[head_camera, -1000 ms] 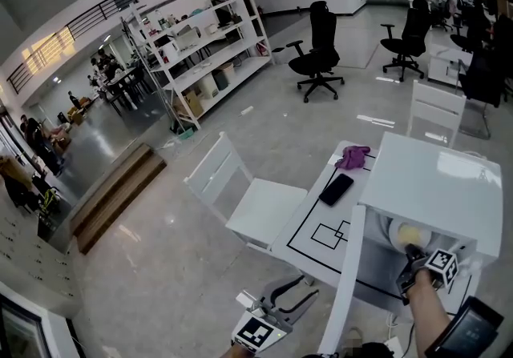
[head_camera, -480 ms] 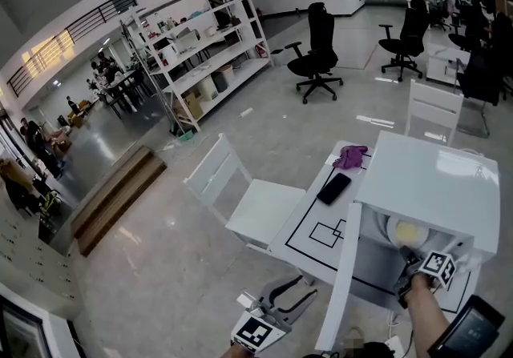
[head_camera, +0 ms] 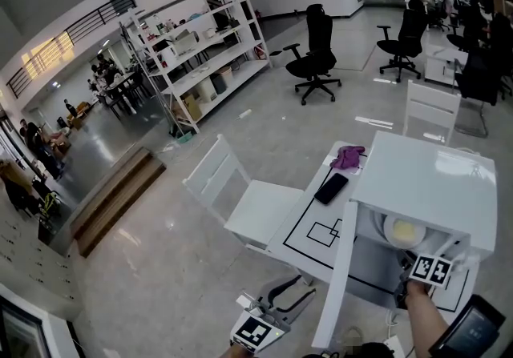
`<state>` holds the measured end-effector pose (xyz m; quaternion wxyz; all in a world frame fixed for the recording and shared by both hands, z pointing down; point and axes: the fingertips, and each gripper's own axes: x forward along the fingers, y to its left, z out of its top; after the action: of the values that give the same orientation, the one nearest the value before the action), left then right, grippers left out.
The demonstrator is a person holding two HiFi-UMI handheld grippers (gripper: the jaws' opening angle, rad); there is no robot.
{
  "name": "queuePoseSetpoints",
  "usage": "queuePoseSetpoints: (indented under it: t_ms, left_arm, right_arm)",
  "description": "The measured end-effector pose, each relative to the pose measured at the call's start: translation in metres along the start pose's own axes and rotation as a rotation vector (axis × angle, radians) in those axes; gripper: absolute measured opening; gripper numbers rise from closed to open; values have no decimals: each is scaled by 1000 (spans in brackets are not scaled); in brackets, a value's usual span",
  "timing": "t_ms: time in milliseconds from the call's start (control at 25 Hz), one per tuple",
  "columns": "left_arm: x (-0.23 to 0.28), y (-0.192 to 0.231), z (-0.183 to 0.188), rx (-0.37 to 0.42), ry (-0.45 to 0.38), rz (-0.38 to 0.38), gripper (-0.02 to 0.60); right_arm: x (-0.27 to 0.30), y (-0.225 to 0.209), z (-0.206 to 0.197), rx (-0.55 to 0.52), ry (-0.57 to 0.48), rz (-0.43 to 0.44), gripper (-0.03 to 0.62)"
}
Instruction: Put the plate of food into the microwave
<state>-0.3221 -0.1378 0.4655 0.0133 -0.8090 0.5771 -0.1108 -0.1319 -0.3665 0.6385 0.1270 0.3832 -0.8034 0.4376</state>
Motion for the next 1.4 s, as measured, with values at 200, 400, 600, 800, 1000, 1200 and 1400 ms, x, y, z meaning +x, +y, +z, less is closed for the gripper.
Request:
queuePoseSetpoints:
  t_ms: [200,400,600,800,1000,1200,1400]
  left_arm:
    - [-1,-1,-2,-1,4,10,189]
    - [-3,-4,0,0,13,21,189]
    - [-7,-4,-1,1,5,34,189]
    - [-7,-3,-2,-2,28,44,189]
    - [-6,-1,-4,2,16,52,189]
    - [-4,3,-7,-2,19,62,189]
    - [-3,6,-6,-8,19,71,189]
  right_arm:
    - [0,-5,0,-151,14,-72,2]
    - [0,-7,1,-177,24,-82,2]
    - [3,-6,3,-177,26,-81,2]
    - [9,-8,8,-178,28,-83,2]
    - [15,-8,14,-183,27,-86,2]
    - [22,-6,17,-193,32,-78,2]
    - [25,-3,22,-192,36,-76,2]
